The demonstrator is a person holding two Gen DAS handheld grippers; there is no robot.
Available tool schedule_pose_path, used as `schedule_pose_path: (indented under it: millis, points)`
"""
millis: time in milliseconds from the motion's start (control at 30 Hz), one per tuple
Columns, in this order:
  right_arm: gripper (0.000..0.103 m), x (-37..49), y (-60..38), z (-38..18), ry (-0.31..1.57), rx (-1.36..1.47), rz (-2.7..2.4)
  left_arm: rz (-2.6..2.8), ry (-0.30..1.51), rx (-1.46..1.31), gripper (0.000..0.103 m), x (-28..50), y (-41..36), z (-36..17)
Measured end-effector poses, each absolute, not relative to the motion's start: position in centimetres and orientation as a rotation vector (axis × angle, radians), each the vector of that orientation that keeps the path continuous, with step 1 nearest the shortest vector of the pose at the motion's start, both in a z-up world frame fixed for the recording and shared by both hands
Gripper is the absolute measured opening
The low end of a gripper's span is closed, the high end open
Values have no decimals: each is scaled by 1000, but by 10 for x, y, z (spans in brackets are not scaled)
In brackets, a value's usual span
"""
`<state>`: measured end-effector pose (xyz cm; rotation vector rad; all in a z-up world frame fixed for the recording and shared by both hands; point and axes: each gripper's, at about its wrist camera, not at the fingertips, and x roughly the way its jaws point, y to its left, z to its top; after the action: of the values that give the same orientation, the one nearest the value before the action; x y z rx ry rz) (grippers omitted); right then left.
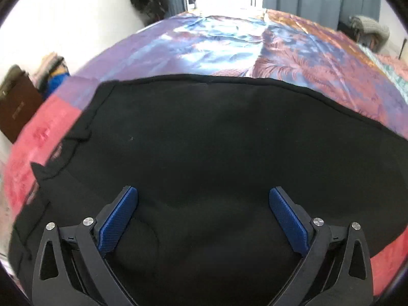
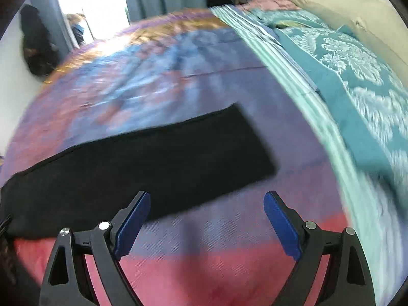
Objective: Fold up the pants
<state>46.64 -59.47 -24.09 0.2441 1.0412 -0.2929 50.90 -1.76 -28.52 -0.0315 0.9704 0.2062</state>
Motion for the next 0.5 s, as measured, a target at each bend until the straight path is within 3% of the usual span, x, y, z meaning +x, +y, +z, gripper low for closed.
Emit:
schedule_pose_path:
  millis: [267,367,400,467,500]
  points:
    - [90,567,-650,-293,1316,198,-364,214,932,-13,102,495,-29,-283]
    - [87,579,-645,-296,1269,103,-363,211,925,-17,102,492,-28,-281]
    - [59,577,-647,-295,1242,145,-330,210,924,-18,102,488,-32,-281]
    - [17,570,-652,-290,1205,241,-283,210,922,-18,102,488,-33,-282]
    - [13,560,-651,-281,1159,246,-275,211,922,-17,102,488,-33,-282]
